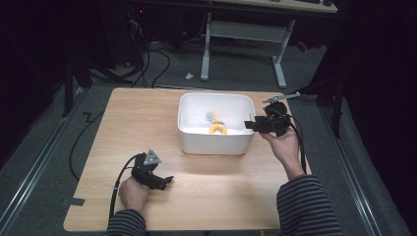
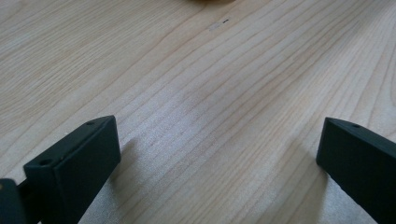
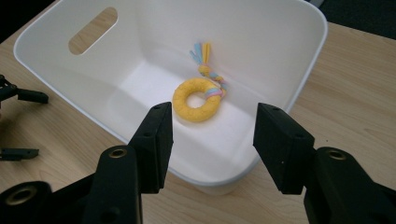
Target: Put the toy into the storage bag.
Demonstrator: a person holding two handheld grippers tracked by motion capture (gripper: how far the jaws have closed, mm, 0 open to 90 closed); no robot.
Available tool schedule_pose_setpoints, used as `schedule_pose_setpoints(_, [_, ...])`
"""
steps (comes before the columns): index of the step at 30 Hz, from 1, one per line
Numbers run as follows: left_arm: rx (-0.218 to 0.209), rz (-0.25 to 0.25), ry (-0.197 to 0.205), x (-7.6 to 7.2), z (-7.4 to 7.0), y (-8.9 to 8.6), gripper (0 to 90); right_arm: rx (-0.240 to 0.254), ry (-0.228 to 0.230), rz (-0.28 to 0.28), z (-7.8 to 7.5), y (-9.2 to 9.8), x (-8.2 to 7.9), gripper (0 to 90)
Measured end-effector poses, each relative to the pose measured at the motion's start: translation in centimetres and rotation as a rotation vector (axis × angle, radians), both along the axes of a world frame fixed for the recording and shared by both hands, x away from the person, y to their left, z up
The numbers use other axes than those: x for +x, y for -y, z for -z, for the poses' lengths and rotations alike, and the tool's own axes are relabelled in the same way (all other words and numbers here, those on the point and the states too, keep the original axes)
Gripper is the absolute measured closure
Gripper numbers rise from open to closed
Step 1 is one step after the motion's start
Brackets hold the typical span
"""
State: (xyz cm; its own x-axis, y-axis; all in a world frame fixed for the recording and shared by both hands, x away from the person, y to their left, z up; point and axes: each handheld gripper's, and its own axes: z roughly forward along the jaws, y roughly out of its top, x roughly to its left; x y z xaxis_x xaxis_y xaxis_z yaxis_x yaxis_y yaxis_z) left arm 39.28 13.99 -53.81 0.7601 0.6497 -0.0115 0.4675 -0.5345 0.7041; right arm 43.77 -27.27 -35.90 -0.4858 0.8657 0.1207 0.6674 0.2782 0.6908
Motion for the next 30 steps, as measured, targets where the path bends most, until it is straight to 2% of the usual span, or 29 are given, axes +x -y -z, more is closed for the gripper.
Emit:
schedule_pose_setpoints(10, [0.000,0.000,0.000,0.0,0.0,0.0,0.0,0.030,0.040,0.024,-0.2,2.6,-2.4,46.8])
schedule_pose_setpoints(17, [0.000,0.000,0.000,0.0,0.0,0.0,0.0,0.055,0.063,0.028,-0.5,3.5,-4.0,46.1])
schedule_pose_setpoints(23, [0.000,0.000,0.000,0.0,0.0,0.0,0.0,0.039,0.059,0.031,-0.1,4.1,-5.1,44.6])
schedule_pose_setpoints(24, [0.000,0.000,0.001,0.0,0.0,0.0,0.0,-0.005,0.068,0.040,-0.1,4.2,-5.6,44.1])
schedule_pose_setpoints(25, [0.000,0.000,0.001,0.0,0.0,0.0,0.0,-0.015,0.071,0.040,-0.1,4.2,-5.9,43.6])
schedule_pose_setpoints(30, [0.000,0.000,0.000,0.0,0.0,0.0,0.0,-0.025,0.094,0.034,0.0,4.4,-7.4,43.7])
